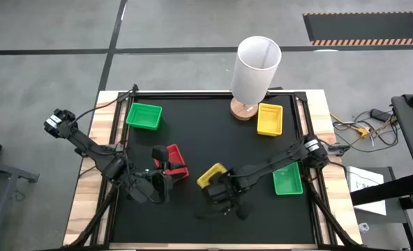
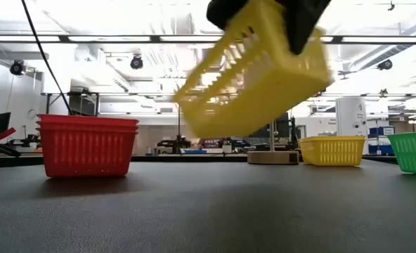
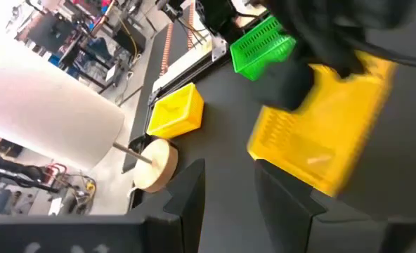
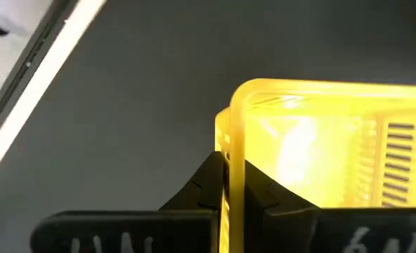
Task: Stack baskets by color
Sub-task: Stack the bottom yellow bin on top of the top yellow bin
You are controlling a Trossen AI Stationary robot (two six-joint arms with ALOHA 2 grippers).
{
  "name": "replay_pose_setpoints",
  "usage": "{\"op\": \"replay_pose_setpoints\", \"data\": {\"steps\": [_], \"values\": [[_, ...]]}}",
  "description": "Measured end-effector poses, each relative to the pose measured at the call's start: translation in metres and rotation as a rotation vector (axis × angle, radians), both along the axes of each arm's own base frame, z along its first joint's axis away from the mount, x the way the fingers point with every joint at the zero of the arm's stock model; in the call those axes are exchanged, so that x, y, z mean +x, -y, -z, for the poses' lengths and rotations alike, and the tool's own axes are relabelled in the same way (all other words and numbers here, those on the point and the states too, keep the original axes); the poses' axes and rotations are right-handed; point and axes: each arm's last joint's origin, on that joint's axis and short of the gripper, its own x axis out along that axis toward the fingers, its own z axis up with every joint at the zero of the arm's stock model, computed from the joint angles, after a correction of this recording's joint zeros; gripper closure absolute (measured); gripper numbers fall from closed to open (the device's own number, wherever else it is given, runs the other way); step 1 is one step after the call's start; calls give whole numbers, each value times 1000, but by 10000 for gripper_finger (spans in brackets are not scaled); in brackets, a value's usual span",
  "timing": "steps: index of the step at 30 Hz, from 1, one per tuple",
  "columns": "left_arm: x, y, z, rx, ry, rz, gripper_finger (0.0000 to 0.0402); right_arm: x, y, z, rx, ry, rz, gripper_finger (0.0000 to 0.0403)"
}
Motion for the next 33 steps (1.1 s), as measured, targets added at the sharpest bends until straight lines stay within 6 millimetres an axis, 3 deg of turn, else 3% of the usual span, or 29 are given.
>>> {"op": "replay_pose_setpoints", "data": {"steps": [9, 22, 33], "values": [[0, 0, 0, 8, -4, 2, 293, -50, 28, -20, -95, -1, 301, 394], [5, 0, 0, -45, 9, 33, 293, -137, 97, -17, -157, 80, 709, 394], [13, -9, 3, -43, -1, -6, 293, -182, 145, 1, -191, 64, 925, 394]]}}
